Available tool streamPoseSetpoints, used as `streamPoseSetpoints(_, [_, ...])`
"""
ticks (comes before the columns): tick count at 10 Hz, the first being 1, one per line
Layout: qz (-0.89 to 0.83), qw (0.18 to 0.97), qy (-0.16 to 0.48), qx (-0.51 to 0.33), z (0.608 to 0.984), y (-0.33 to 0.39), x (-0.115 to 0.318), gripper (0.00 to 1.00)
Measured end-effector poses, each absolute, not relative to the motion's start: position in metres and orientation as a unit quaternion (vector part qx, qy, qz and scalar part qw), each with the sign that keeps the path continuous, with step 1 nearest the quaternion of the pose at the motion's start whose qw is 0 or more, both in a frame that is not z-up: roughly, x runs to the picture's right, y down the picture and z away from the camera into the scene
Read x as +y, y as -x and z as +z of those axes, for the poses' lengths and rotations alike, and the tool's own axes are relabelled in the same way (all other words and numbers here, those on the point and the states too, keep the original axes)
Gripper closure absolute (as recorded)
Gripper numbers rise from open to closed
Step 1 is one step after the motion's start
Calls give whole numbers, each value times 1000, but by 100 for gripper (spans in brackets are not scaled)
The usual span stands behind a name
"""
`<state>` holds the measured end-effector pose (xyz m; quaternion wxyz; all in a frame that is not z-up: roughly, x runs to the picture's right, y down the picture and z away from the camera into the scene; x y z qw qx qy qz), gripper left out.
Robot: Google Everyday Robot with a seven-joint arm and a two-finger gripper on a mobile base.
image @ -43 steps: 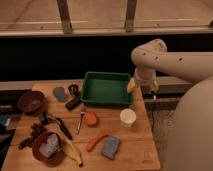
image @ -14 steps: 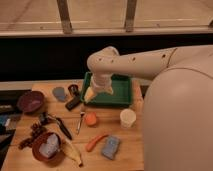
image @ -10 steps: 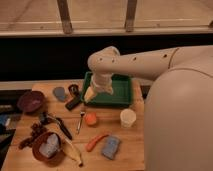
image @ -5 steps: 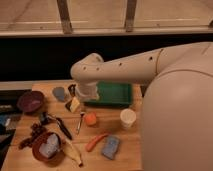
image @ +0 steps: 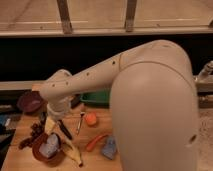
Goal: Wipe purple bowl with towel
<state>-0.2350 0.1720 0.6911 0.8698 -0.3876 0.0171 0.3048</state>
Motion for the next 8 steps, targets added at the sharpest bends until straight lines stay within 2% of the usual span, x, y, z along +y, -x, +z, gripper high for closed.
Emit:
streamPoseSetpoints(5, [309, 867, 391, 18, 693, 223, 173, 22])
streamPoseSetpoints(8, [286, 864, 414, 15, 690, 236, 202, 22])
